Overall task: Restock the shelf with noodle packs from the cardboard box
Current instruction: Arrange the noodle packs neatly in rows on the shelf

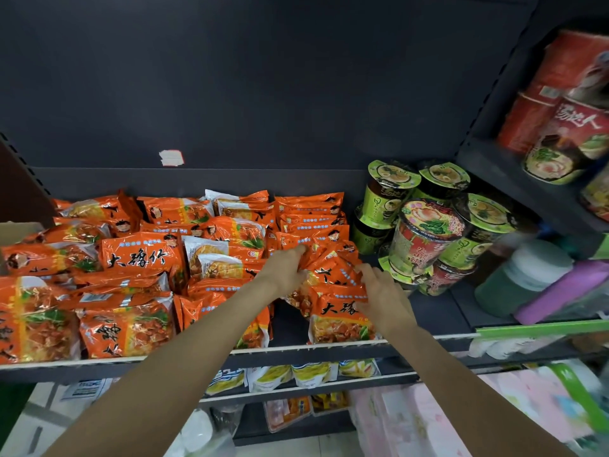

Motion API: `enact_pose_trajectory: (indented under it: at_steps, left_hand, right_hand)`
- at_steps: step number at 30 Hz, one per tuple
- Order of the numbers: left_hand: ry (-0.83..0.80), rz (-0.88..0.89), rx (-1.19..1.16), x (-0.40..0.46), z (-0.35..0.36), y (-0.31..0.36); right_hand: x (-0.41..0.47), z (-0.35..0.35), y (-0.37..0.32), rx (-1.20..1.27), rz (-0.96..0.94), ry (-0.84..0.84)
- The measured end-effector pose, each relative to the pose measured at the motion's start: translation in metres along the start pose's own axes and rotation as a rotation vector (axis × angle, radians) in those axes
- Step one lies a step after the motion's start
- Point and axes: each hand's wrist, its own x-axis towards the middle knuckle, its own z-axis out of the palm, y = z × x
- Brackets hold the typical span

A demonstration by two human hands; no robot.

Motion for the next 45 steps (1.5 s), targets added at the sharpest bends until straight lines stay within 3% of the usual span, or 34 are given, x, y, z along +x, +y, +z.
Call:
enact_pose_trajectory:
  at_steps: [3,6,10,12,14,21,23,26,31,38,41,45]
  left_hand:
    - [-0.021,-0.03,-0.164,-0.002,0.008,-0.006]
    - [-0.056,-0.069,-0.148,-0.001,0.009,-0.008]
    - [0.183,0.041,-0.204,-0.004,0.006,-0.006]
    - [0.226,0.095,-0.149,-0.007,0.004,-0.006]
    - [0.163,0.1,-0.052,-0.007,0.004,-0.009]
    - [0.061,-0.065,0.269,-0.006,-0.006,-0.014]
    - [0.154,-0.054,0.328,-0.01,-0.006,-0.012]
    - [0.327,0.109,0.337,-0.012,-0.004,-0.008]
    - [0.029,0.159,0.502,-0.007,0.004,-0.008]
    - [0.002,0.044,0.721,-0.013,0.001,-0.008]
    - [-0.052,-0.007,0.698,-0.01,0.002,-0.003]
    - [-0.087,0.006,0.454,-0.005,0.004,-0.002]
  right_hand:
    - [-0.001,0.0,0.003,0.009,-0.026,0.04]
    - [-0.002,0.002,0.003,0.017,-0.027,0.063]
    - [-0.004,0.003,0.002,-0.026,-0.032,0.088]
    - [-0.005,0.002,0.001,-0.045,-0.049,0.111]
    - [-0.005,0.001,-0.001,-0.036,-0.076,0.144]
    - [-0.001,0.006,-0.014,-0.006,-0.074,0.156]
    - [-0.003,0.01,-0.015,-0.033,-0.058,0.128]
    - [-0.005,0.012,-0.014,-0.044,-0.081,0.145]
    - [-0.003,0.011,-0.006,-0.066,-0.138,0.013]
    - [0.007,0.01,-0.001,0.225,0.017,-0.1]
    - [0.013,0.008,0.0,0.25,0.076,-0.181]
    - [0.018,0.004,0.0,0.212,0.024,-0.221]
